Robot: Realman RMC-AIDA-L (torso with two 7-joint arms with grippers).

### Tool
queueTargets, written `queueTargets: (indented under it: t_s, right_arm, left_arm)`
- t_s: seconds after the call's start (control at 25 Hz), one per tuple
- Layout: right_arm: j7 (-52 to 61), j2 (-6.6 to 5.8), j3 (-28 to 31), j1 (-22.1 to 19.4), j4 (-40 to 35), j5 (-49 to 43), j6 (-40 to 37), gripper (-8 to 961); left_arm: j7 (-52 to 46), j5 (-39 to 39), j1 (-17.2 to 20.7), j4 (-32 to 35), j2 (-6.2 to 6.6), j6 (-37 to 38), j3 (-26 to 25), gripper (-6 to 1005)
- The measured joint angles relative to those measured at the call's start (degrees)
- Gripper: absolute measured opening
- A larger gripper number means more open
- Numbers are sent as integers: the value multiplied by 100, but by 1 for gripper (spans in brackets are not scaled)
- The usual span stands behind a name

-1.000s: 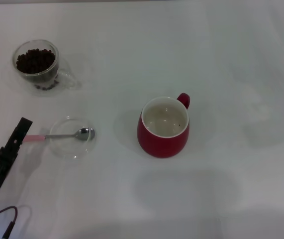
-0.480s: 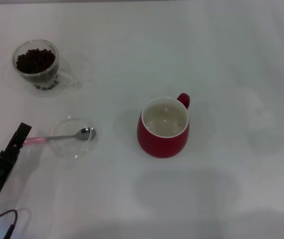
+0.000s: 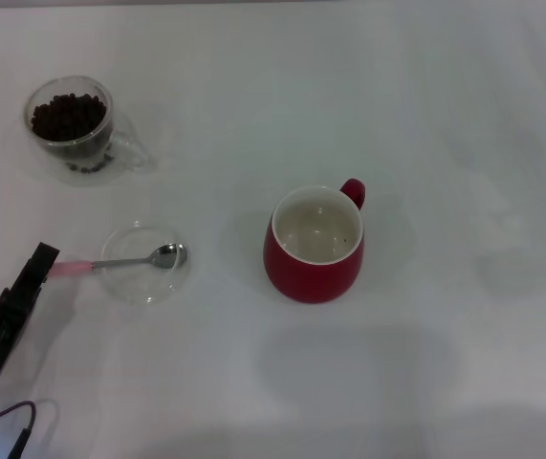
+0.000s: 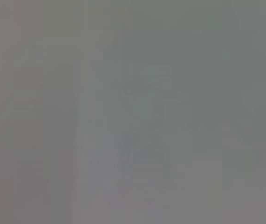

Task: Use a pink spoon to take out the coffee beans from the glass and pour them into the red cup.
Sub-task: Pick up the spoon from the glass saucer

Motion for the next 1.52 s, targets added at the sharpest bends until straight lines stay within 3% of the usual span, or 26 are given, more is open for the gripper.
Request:
queueTargets:
  t_s: [0.08, 0.64, 1.16, 1.52]
  right_arm:
    - [-18, 5, 0, 0, -5, 0, 0, 617]
    - [-140, 81, -79, 5, -47, 0, -72, 617]
    - [-150, 134, -79, 1, -48, 0, -122, 616]
    - [-400, 276, -44, -5, -47, 8, -174, 616]
  left_arm:
    - [-35, 0, -1, 0, 0, -39, 0, 333]
    - [-235, 0, -13, 42, 29, -224, 3, 138]
    - [-261, -8, 52, 202, 88, 252, 47, 136]
    - [-263, -1, 147, 572, 123, 484, 73, 135]
